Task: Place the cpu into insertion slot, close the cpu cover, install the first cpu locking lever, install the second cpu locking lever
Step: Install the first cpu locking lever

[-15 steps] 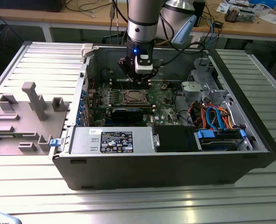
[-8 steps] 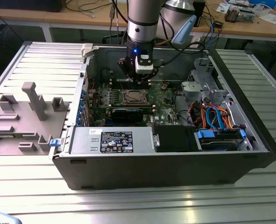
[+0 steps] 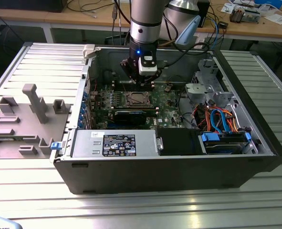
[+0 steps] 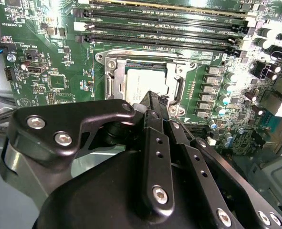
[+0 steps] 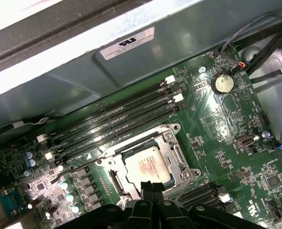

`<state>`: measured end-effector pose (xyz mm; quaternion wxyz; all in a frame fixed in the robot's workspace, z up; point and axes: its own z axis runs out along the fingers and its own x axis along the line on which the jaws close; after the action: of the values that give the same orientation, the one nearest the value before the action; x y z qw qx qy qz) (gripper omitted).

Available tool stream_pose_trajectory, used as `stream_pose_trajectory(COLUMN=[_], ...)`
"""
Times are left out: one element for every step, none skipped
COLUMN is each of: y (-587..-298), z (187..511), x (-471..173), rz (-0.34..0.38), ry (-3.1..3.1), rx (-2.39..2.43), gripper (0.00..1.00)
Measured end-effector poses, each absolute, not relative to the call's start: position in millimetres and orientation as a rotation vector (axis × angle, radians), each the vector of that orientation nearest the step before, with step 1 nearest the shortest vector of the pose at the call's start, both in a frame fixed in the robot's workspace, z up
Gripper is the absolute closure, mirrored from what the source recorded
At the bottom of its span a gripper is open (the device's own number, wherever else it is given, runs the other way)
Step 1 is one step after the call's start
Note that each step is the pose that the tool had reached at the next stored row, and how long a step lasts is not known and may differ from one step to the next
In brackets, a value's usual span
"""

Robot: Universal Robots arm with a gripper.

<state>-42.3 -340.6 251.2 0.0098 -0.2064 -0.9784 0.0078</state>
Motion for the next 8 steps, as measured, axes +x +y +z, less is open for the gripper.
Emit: stream_pose_trajectory(y=[-340.6,-340.6,-340.6,-340.7,-340.6,-340.7,-340.7,-340.6], z=[251.2,251.2,251.2,251.3,251.2,251.2,251.2,251.2], x=[-42.3,-42.3,-42.3,-42.3,-42.3,-42.3,-42.3,-42.3], rz=[0.024,0.024,0.024,0.024,0.024,0.025,0.025,0.025], ry=[-3.055,-3.055,-3.056,-3.057,-3.058,-3.058,-3.059,-3.060], rx=[-0.643,-0.641,-0.639,-0.634,-0.630,-0.627,-0.624,-0.620], gripper=[0.89,0.89,0.89,0.89,0.89,0.89,0.89,0.89])
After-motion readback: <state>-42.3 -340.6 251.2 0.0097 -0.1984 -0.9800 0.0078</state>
